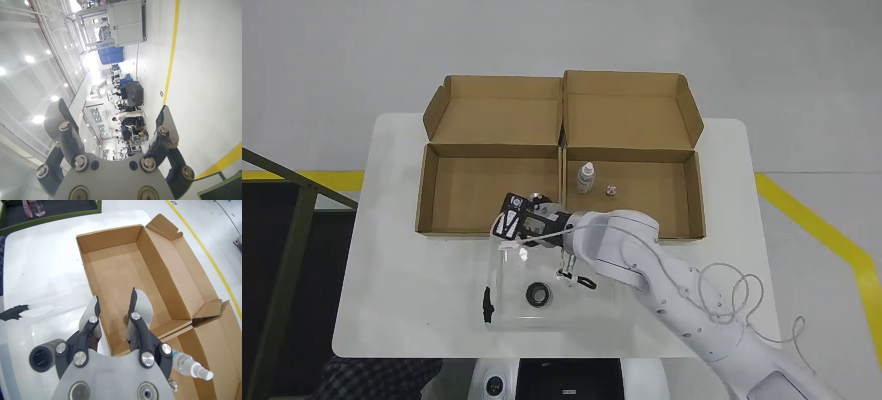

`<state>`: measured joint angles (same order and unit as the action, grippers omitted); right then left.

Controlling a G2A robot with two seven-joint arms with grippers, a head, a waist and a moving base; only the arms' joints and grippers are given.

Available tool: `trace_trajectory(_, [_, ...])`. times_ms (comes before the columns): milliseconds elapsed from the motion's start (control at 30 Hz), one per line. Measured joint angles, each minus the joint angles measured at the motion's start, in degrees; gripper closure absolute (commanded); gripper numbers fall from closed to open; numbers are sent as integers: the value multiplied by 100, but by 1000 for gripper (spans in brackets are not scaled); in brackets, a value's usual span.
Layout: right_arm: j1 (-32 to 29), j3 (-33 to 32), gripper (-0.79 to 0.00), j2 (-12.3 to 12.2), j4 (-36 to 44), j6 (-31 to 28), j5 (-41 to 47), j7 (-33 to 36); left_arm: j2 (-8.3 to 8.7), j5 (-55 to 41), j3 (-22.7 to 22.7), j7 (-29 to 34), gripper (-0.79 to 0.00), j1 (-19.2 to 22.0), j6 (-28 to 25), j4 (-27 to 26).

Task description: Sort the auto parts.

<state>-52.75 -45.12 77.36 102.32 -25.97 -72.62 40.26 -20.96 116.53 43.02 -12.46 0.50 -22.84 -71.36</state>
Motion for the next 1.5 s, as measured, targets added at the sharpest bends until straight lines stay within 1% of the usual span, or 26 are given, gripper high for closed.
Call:
trace_trajectory(200, [-643, -296, -326, -179, 700, -527, -171, -15, 0, 0, 0, 0, -785, 0, 0, 0])
trace_trajectory(400, [-1209, -526, -348, -332, 1146, -973, -373, -95, 0, 0, 0, 0, -785, 0, 0, 0])
trace_trajectory(700, [-1965, -948, -376, -547, 1508, -1543, -513, -321, 0, 0, 0, 0, -785, 0, 0, 0])
trace_trajectory(900, [-2388, -1097, -385, -666, 1608, -1841, -718, -469, 0, 0, 0, 0, -785, 0, 0, 0])
trace_trajectory(1100, [-2634, -967, -391, -736, 1576, -2022, -1049, -536, 0, 0, 0, 0, -785, 0, 0, 0])
trace_trajectory(1333, [-2586, -836, -391, -752, 1293, -1865, -1305, -695, 0, 0, 0, 0, -785, 0, 0, 0])
trace_trajectory(1400, [-2537, -816, -416, -753, 1213, -1825, -1342, -733, 0, 0, 0, 0, -785, 0, 0, 0])
trace_trajectory(1500, [-2473, -778, -474, -752, 1118, -1750, -1392, -762, 0, 0, 0, 0, -785, 0, 0, 0])
